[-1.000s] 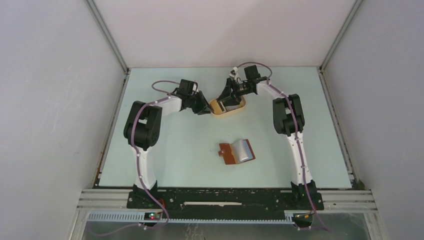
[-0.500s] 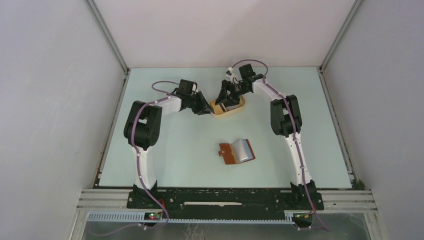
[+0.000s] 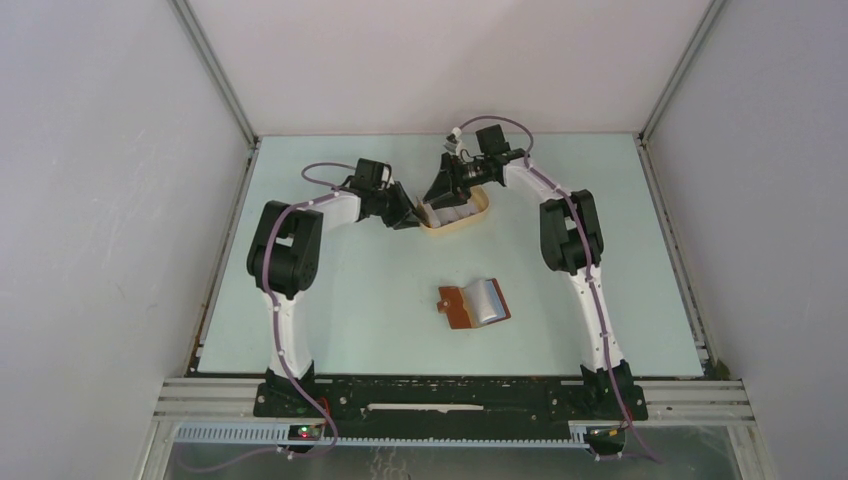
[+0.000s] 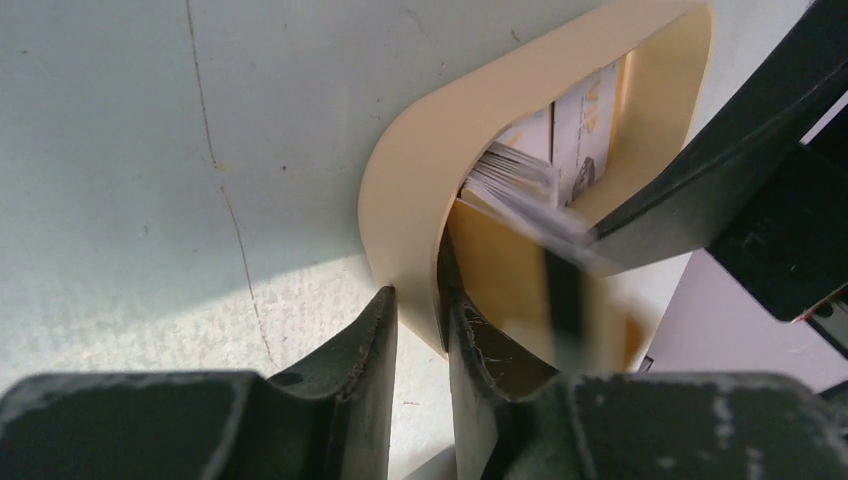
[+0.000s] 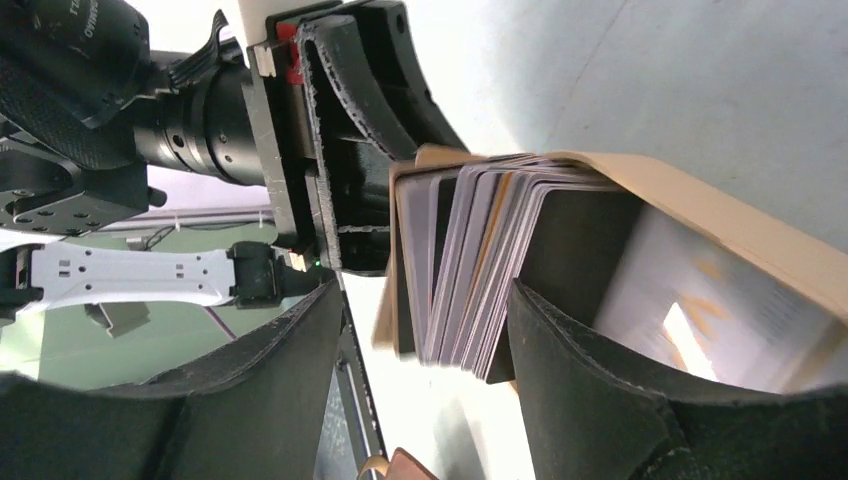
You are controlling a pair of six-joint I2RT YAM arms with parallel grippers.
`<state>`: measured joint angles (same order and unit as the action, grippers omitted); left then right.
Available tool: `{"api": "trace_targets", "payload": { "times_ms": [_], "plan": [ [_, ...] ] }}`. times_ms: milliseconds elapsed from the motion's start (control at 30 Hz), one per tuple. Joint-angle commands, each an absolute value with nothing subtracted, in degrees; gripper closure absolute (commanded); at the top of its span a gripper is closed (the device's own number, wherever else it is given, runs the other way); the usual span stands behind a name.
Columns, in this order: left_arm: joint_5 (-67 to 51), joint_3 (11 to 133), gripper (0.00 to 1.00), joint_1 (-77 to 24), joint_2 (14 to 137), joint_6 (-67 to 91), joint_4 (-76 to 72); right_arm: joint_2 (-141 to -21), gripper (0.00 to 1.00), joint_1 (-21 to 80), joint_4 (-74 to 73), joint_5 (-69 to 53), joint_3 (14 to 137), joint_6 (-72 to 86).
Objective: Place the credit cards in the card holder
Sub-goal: Pick up the credit card from the storage box.
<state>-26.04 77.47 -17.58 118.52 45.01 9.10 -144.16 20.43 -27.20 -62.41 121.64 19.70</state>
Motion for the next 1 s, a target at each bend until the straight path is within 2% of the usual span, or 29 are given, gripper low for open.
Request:
{"api": "trace_targets", "payload": {
  "times_ms": [0, 267, 700, 967],
  "plan": [
    [-28.33, 80.18, 0.72, -19.07, 119.93, 45.51, 2.2, -142.09, 0.3, 24.59, -27.62, -69.58, 120.24, 22.65],
    [-28.12, 80.85, 0.72, -18.9, 119.82, 44.91, 2.78, -141.17, 0.3, 25.27, -37.92, -53.79, 122.6, 14.63],
    [-27.82, 80.93, 0.71, -18.9, 119.81, 44.57, 3.12, -134.84, 0.28, 22.42, -37.6, -62.98, 122.61, 7.54],
    [-27.7, 82.52, 0.71, -18.9, 120.36, 43.36, 4.62, -136.32, 0.27, 22.11, -41.34, -45.99, 125.08, 5.92]
  ]
}}
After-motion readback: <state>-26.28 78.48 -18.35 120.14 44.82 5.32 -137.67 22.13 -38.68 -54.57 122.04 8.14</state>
